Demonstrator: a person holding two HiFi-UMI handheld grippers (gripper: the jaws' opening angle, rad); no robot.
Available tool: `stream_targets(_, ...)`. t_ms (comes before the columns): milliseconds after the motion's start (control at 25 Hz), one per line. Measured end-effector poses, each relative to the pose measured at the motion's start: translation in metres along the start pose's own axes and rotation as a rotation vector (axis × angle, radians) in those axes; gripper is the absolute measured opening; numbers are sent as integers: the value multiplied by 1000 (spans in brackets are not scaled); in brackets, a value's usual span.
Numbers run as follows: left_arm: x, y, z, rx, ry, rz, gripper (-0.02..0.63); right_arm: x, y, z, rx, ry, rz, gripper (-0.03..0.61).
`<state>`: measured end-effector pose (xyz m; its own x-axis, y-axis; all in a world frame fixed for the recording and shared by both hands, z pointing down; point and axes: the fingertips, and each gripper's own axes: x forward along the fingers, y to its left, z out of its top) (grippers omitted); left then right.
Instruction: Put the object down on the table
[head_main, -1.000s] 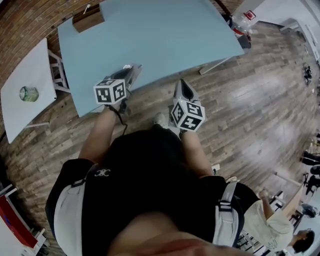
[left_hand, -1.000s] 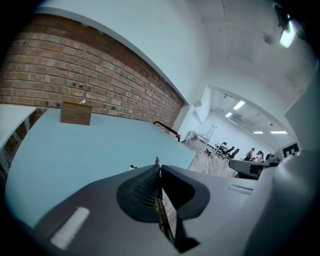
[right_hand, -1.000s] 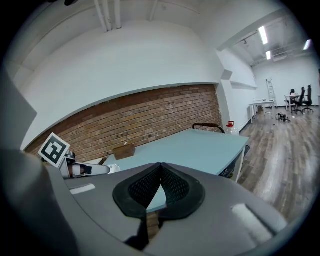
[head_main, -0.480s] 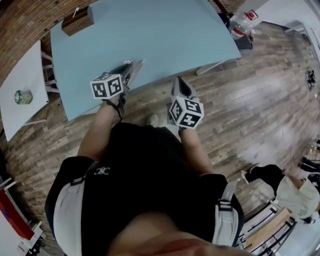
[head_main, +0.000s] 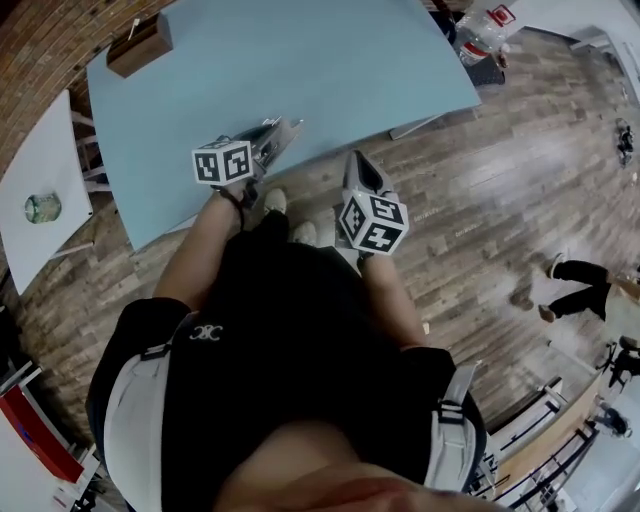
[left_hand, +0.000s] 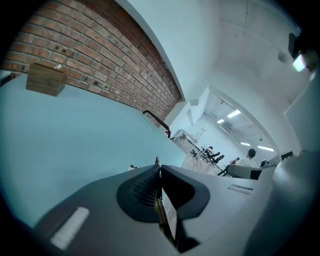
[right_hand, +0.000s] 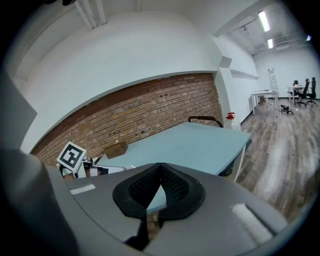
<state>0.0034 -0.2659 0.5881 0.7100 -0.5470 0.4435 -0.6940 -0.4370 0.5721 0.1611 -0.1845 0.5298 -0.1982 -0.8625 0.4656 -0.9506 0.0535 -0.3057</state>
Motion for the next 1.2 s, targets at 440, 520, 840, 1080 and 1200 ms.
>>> stream_targets(440, 41, 28, -12, -17, 106, -58, 11, 30, -5, 30, -29, -12, -60, 15)
stream_targets(520, 44, 36, -15, -20, 119, -50, 11, 34, -3, 31, -34, -8, -62, 14)
stream_targets(840, 48, 58, -34, -34, 185, -54, 20, 49, 8, 24, -46, 28, -50, 14)
stream_targets(1080, 52, 81, -49, -68, 235, -3, 52, 54, 7, 18, -51, 58, -55, 15)
stream_targets(1200, 55, 86, -53, -74, 237, 16, 58, 55, 7, 17, -56, 68, -55, 15)
